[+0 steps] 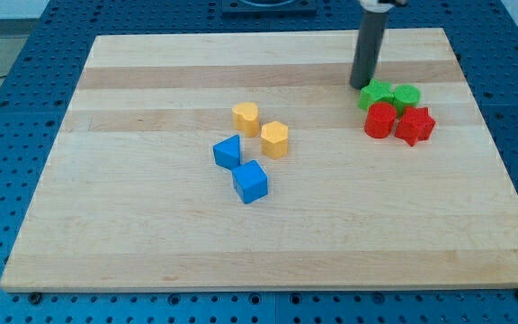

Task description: Push the red blocks to the right of the yellow hexagon

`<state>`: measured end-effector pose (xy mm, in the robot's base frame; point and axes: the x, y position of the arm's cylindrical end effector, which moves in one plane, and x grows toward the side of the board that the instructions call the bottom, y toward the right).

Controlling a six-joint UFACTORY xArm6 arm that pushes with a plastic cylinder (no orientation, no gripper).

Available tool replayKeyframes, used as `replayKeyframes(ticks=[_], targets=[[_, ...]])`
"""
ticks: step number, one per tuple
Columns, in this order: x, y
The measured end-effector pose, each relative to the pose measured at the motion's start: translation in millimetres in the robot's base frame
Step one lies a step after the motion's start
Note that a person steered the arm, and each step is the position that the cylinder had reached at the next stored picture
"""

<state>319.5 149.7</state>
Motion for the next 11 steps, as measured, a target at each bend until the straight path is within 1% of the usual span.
replayKeyframes(ticks=[1, 2, 3, 4, 5, 6, 7, 9, 10, 11], targets=[[7.7, 9.2], [20.5, -20.2], [15.1, -27.3], [-4.5, -43.0], [-9.7, -30.3], [6.6, 5.6], [13.1, 38.4], [30.1, 48.9], [19.7, 62.1], [21.3, 143.4]])
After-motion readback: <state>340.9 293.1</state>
